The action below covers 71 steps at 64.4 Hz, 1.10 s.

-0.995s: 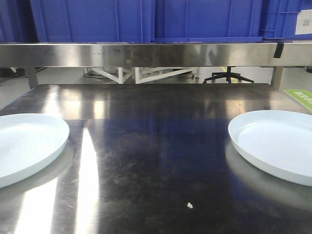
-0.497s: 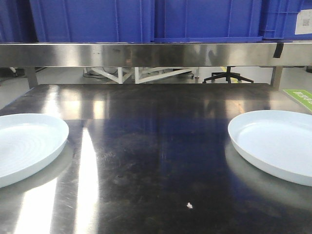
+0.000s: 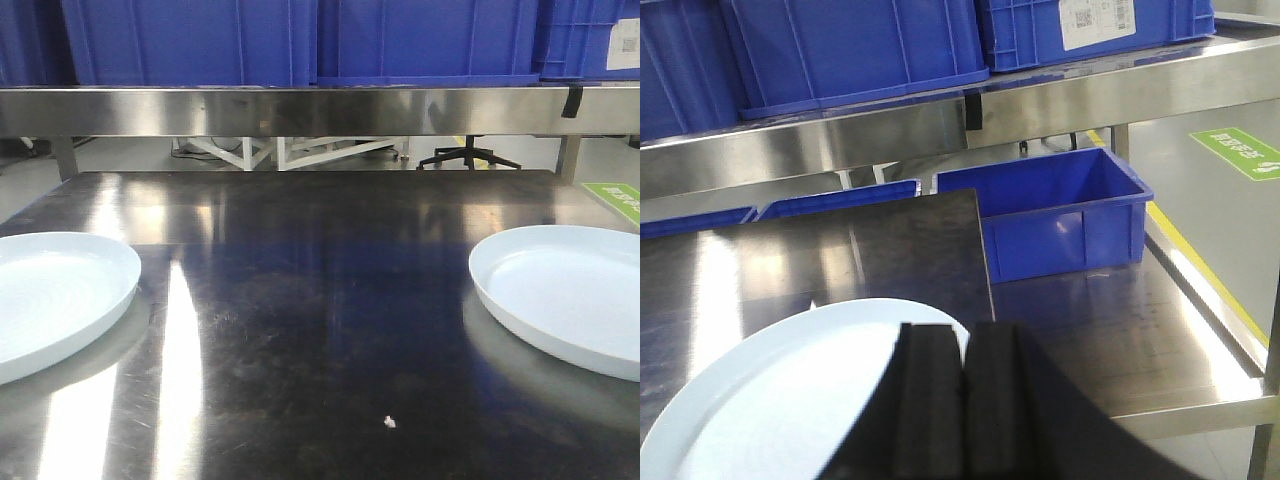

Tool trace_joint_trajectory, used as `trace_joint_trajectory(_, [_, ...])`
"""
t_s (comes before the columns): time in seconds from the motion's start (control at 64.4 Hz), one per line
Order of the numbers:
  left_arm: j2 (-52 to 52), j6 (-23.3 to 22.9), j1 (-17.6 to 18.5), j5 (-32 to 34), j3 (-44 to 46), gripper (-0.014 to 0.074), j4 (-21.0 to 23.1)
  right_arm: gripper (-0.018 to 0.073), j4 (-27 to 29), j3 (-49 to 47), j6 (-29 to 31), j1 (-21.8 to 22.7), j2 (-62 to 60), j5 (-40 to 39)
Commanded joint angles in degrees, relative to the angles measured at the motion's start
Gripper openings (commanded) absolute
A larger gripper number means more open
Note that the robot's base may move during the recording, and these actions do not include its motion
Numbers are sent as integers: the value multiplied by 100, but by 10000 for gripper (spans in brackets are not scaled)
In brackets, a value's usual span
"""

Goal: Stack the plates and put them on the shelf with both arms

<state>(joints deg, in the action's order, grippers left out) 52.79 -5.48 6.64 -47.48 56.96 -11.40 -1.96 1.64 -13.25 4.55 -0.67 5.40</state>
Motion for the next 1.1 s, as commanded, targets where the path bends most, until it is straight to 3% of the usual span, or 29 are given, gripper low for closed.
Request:
trace_joint_trajectory(0.0, [-3,21,55,334,242,97,150,49,-12,3,10,10,-104,-508])
trace_joint_trajectory(1.088, [33,21,55,676,242,97,286,49,-12,3,10,10,-104,-508])
